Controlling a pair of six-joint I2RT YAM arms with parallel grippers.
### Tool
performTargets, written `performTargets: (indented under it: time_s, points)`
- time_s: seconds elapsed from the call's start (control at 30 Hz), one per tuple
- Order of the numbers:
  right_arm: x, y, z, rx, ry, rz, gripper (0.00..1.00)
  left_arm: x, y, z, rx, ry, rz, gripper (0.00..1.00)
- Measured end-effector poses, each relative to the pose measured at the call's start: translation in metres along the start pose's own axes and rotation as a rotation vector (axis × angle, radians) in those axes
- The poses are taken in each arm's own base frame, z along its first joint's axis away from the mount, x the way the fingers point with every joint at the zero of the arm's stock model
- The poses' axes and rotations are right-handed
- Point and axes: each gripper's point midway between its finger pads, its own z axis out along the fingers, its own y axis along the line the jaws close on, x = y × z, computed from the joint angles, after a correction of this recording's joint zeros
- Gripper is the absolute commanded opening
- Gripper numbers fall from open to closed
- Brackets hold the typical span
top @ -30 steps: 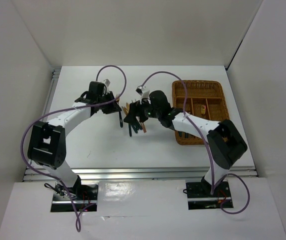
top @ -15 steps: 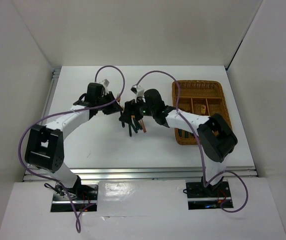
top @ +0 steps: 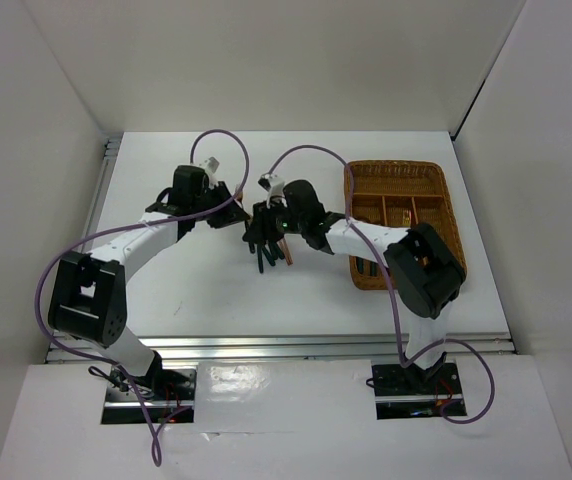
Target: Sort the eating utensils into containers
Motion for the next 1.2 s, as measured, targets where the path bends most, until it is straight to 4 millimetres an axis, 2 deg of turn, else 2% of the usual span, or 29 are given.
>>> performTargets:
  time_s: [0.13,0.2,0.33,0.37,0.4,0.5,0.6,0.7,0.8,1.0,1.1,1.2]
  points:
    - [-0.002,-0.004,0.001,0.023,-0.006,0.009,0.15,0.000,-0.003,-0.001,0.014,0.003,-0.002,0.26]
    - [-0.003,-0.009,0.002,0.038,-0.010,0.013,0.11,-0.001,-0.003,-0.001,0.015,0.001,-0.010,0.33]
    - [-0.004,-0.009,0.003,0.053,-0.014,0.014,0.08,-0.001,-0.002,-0.002,0.008,0.005,-0.010,0.51]
    - [-0.005,-0.010,0.003,0.064,-0.016,0.014,0.07,-0.001,-0.001,-0.004,-0.009,0.010,-0.008,0.61]
    - [-0.005,-0.012,0.003,0.074,-0.016,0.016,0.07,-0.003,0.000,-0.005,-0.024,0.011,0.002,0.65]
    - [-0.003,-0.026,-0.001,0.138,-0.010,0.036,0.04,-0.020,-0.003,-0.012,-0.074,-0.024,0.024,0.74]
    - [-0.002,-0.046,-0.014,0.213,-0.002,0.076,0.04,-0.039,-0.005,-0.027,-0.124,-0.086,0.040,0.78]
    - [-0.006,-0.075,-0.049,0.326,-0.024,0.124,0.04,-0.055,0.001,-0.045,-0.182,-0.145,0.049,0.80]
    - [-0.016,-0.098,-0.099,0.476,-0.074,0.159,0.08,-0.070,0.014,-0.059,-0.239,-0.194,0.048,0.81]
    - [-0.041,-0.101,-0.186,0.719,-0.204,0.151,0.09,-0.080,0.040,-0.070,-0.310,-0.212,0.012,0.81]
    - [-0.036,-0.120,-0.229,0.872,-0.234,0.187,0.09,-0.078,0.044,-0.065,-0.309,-0.193,0.007,0.79]
    - [-0.021,-0.150,-0.265,1.036,-0.219,0.249,0.09,-0.071,0.050,-0.056,-0.314,-0.156,0.010,0.79]
